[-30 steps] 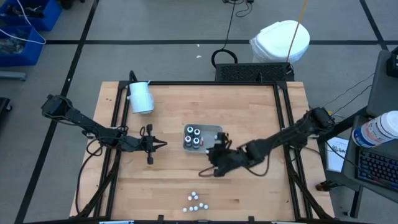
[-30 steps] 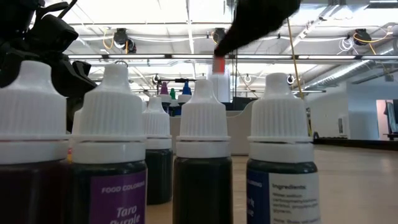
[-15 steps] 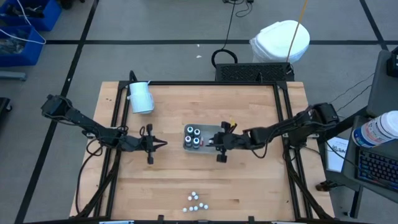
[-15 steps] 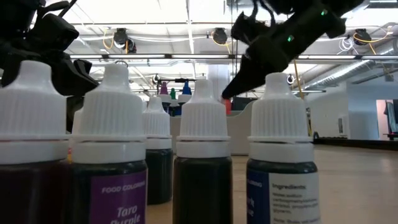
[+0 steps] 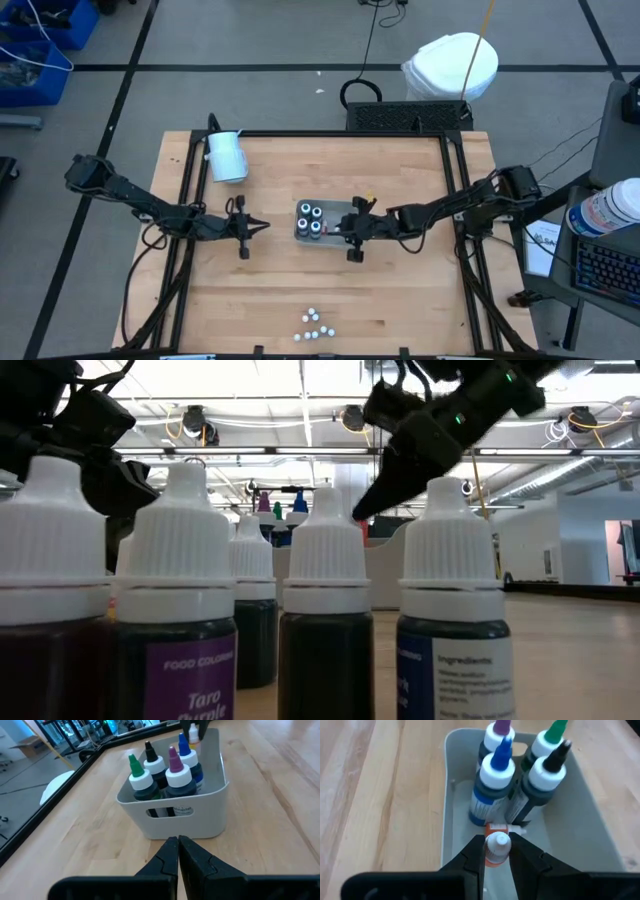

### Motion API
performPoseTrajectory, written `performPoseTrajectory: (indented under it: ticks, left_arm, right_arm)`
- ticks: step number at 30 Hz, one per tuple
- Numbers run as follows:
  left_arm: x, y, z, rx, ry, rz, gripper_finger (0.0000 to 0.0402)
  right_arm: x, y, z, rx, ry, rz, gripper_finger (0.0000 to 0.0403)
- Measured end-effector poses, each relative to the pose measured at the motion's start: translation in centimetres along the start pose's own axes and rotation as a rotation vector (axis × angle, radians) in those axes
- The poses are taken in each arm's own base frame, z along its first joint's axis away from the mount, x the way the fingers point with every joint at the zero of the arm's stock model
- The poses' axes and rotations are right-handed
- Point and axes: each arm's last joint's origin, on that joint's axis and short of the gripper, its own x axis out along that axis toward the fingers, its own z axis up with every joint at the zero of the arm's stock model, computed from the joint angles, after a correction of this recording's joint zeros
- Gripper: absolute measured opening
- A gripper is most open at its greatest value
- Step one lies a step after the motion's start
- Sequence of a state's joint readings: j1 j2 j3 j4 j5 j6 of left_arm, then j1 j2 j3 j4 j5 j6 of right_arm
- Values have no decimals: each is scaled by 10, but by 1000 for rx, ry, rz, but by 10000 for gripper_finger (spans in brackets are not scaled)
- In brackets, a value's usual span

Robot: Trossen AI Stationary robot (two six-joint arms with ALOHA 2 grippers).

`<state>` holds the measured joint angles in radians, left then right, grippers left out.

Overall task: Pick & Place food coloring
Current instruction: Put the small orange food coloring bottle into the gray bin

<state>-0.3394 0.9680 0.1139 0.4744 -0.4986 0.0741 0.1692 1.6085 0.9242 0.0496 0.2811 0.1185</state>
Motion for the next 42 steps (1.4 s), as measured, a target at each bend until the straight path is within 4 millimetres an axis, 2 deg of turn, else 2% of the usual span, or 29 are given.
performPoseTrajectory:
  ticks: [7, 9, 12, 17, 21, 26, 34, 42]
  left_arm:
    - [0, 0, 0, 21, -1, 0, 21]
    - [0, 0, 0, 22, -1, 0, 21]
    - [0, 0, 0, 23, -2, 0, 21]
    - [0, 0, 0, 24, -3, -1, 21]
    - [0, 0, 0, 24, -2, -1, 21]
    - [0, 0, 0, 21, -1, -1, 21]
    - [0, 0, 0, 17, -1, -1, 21]
    - [0, 0, 0, 14, -1, -1, 21]
  right_arm:
    - [-15, -1, 43, -30, 128, -23, 57]
    - [-19, -4, 47, -21, 173, -33, 57]
    - [-13, -7, 54, 14, 185, -34, 57]
    - [13, 1, 46, 9, 253, -30, 57]
    - [26, 7, 41, 68, 240, -73, 57]
    - [26, 12, 39, 114, 206, -177, 57]
    - [26, 14, 39, 180, 181, -211, 57]
    - [32, 13, 18, 273, 189, -225, 57]
